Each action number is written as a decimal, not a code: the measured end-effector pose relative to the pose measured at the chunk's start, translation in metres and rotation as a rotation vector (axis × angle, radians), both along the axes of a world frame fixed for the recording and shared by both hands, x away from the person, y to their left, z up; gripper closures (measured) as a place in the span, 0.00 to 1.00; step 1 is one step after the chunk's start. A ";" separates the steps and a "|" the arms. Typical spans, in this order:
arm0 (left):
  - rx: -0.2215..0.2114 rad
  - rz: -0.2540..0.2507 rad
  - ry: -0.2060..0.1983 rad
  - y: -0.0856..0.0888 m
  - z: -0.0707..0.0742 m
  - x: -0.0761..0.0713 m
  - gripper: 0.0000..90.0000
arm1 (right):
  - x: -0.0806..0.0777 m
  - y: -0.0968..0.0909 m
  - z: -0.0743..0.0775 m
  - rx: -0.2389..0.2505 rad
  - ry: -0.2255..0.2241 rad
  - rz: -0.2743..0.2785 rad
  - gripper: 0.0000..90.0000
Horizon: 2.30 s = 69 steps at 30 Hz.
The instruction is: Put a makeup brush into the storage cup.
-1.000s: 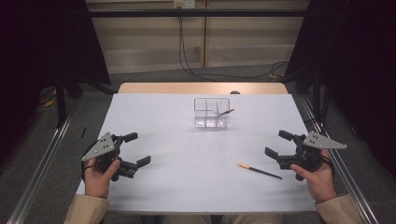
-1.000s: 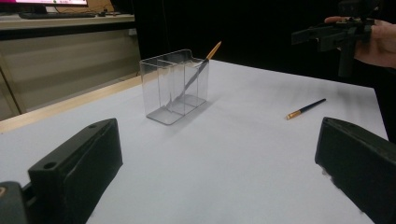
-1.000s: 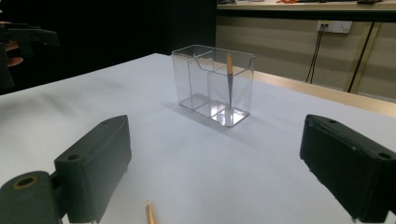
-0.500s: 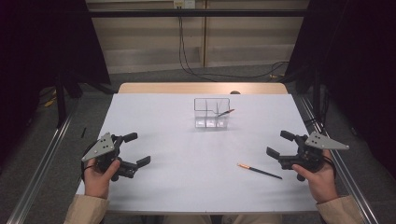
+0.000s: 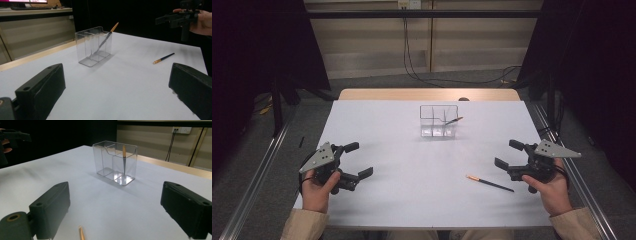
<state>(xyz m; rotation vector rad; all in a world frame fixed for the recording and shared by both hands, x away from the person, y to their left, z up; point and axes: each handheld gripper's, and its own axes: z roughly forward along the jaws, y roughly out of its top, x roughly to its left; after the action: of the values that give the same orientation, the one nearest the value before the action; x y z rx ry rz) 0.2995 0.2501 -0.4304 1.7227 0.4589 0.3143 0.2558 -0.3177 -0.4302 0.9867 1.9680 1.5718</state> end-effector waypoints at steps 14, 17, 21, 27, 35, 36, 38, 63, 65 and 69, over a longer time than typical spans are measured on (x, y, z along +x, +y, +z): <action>-0.005 0.006 -0.001 0.001 0.001 0.000 0.01 | 0.003 0.005 0.000 -0.038 0.053 0.018 0.09; -0.006 0.005 0.002 0.000 0.000 0.000 0.01 | 0.004 0.006 -0.001 -0.050 0.070 0.023 0.09; -0.003 0.002 0.001 0.000 0.000 0.000 0.01 | 0.005 0.009 -0.001 -0.066 0.084 0.033 0.10; -0.004 0.005 0.002 0.000 0.000 -0.001 0.01 | 0.008 0.011 -0.001 -0.085 0.116 0.039 0.10; -0.001 0.004 0.000 0.000 0.000 -0.001 0.01 | 0.011 0.015 -0.001 -0.126 0.164 0.063 0.11; -0.001 0.004 0.000 0.000 0.000 0.000 0.01 | 0.012 0.015 -0.001 -0.129 0.166 0.067 0.11; -0.001 0.003 0.001 0.000 0.000 -0.001 0.01 | 0.013 0.017 -0.001 -0.142 0.176 0.073 0.11; 0.001 0.003 0.001 0.001 0.000 0.000 0.01 | 0.023 0.033 0.001 -0.311 0.277 0.152 0.17; 0.001 0.003 0.000 0.000 0.000 0.000 0.01 | 0.024 0.034 0.001 -0.322 0.281 0.154 0.17; 0.004 0.000 0.000 0.000 0.000 0.000 0.01 | 0.025 0.037 0.001 -0.355 0.305 0.164 0.19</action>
<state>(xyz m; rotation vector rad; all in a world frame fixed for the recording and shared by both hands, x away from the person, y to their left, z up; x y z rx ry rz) 0.2993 0.2503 -0.4308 1.7269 0.4592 0.3154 0.2812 -0.2810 -0.4295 0.9791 2.4843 1.1373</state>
